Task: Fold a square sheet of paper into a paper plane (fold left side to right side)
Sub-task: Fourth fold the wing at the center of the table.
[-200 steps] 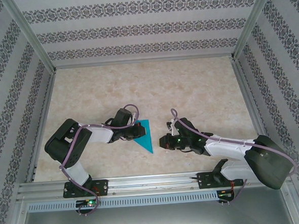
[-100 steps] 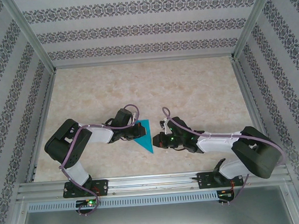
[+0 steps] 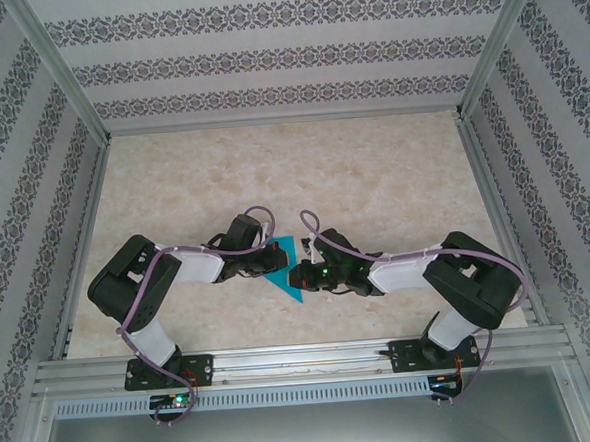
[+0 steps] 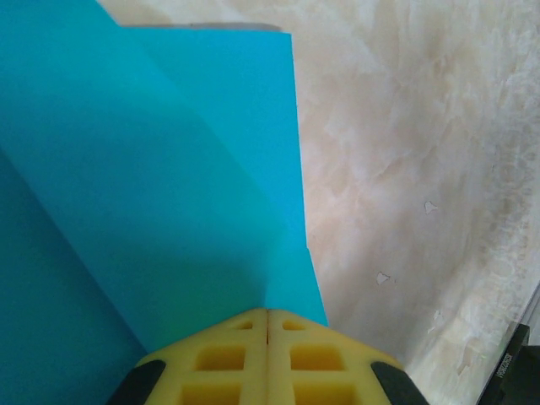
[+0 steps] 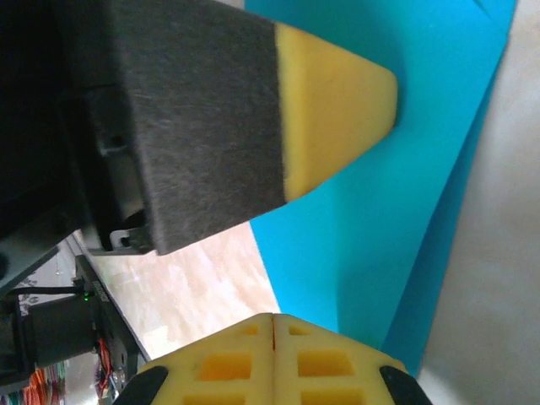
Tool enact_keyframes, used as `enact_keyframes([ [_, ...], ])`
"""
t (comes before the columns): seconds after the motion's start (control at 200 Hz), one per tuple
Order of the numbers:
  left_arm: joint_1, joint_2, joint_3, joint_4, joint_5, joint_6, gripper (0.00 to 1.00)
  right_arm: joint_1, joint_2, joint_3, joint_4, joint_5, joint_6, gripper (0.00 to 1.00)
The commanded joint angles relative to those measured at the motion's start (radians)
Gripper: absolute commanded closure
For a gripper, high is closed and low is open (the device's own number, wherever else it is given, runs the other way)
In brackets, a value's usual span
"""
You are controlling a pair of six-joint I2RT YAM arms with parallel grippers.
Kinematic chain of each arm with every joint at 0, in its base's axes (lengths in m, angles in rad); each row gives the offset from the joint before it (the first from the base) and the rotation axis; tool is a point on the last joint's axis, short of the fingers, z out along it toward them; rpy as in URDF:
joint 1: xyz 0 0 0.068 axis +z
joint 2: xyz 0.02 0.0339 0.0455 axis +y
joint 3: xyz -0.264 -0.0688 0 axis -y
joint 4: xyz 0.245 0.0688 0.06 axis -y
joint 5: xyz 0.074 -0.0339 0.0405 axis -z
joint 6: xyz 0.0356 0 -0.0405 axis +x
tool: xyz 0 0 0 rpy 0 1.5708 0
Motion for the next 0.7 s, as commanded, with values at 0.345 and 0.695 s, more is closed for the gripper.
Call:
enact_keyframes([
  [0.345, -0.02, 0.022, -0.029, -0.111, -0.045, -0.002, 0.98, 0.01, 0.08, 0.021, -0.022, 0.015, 0.012, 1.0],
  [0.695, -0.019, -0.022, -0.002, -0.136, -0.043, 0.005, 0.94, 0.014, 0.098, 0.018, -0.131, 0.039, -0.024, 1.0],
])
